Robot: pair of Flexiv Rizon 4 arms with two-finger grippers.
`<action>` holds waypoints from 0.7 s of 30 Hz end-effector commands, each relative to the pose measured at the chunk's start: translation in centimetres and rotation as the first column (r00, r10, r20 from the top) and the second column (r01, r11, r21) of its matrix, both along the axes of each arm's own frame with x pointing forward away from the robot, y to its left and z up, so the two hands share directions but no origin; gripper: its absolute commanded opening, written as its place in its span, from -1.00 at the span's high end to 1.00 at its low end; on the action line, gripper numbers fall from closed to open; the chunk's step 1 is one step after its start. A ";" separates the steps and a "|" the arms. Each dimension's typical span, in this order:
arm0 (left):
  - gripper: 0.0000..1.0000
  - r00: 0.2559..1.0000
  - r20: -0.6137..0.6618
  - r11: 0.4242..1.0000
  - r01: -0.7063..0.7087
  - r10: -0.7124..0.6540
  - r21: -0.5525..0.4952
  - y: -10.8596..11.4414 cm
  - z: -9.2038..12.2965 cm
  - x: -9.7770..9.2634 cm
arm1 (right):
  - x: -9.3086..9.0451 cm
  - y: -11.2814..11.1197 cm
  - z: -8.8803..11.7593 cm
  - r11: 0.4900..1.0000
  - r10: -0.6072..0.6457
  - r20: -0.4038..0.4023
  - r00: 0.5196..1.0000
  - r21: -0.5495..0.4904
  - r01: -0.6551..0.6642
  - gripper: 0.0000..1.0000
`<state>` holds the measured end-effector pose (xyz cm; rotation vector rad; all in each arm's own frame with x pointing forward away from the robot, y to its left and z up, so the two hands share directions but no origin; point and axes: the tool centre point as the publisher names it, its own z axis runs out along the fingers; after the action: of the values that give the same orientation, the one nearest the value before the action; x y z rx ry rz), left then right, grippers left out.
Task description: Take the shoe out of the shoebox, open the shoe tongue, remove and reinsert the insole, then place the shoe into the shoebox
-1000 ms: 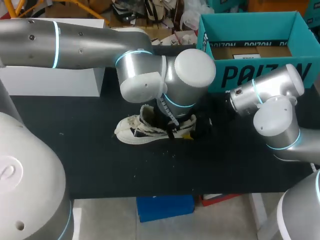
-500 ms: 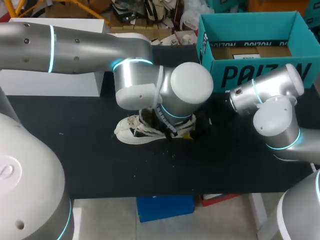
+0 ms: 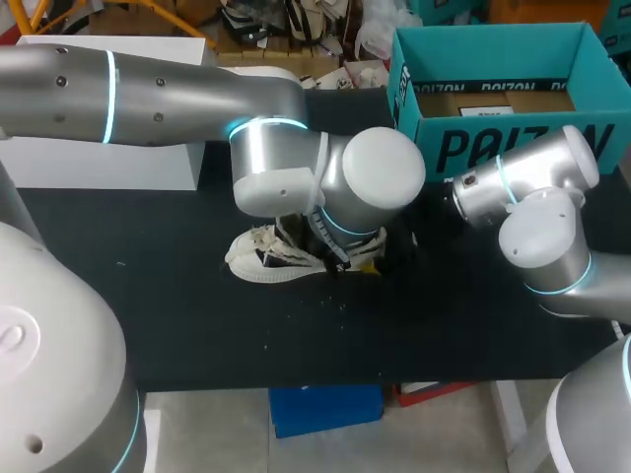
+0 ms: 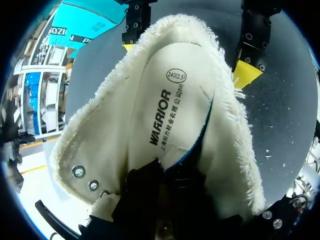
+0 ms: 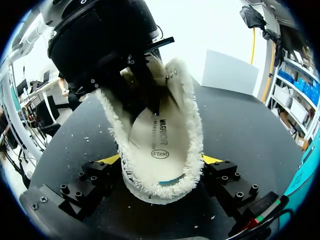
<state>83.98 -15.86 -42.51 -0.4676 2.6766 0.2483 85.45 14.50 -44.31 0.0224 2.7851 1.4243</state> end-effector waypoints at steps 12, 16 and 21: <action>1.00 0.990 -0.122 0.990 0.057 -0.073 -0.130 1.2 1.4 -1.8 | 0.0 -0.1 0.0 1.000 -0.001 -0.001 1.000 -0.002 0.001 1.00; 1.00 0.984 -0.157 0.979 0.055 -0.087 -0.198 1.4 2.5 -2.0 | 0.0 -0.1 0.0 1.000 -0.001 -0.001 1.000 -0.002 0.001 1.00; 1.00 0.975 -0.190 0.962 0.060 -0.114 -0.268 1.6 3.4 -2.0 | 0.0 -0.1 0.0 1.000 -0.001 -0.001 1.000 -0.002 0.001 1.00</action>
<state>82.02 -15.86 -39.98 -0.4339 2.9105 0.0420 85.34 14.46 -44.24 0.0212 2.7849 1.4249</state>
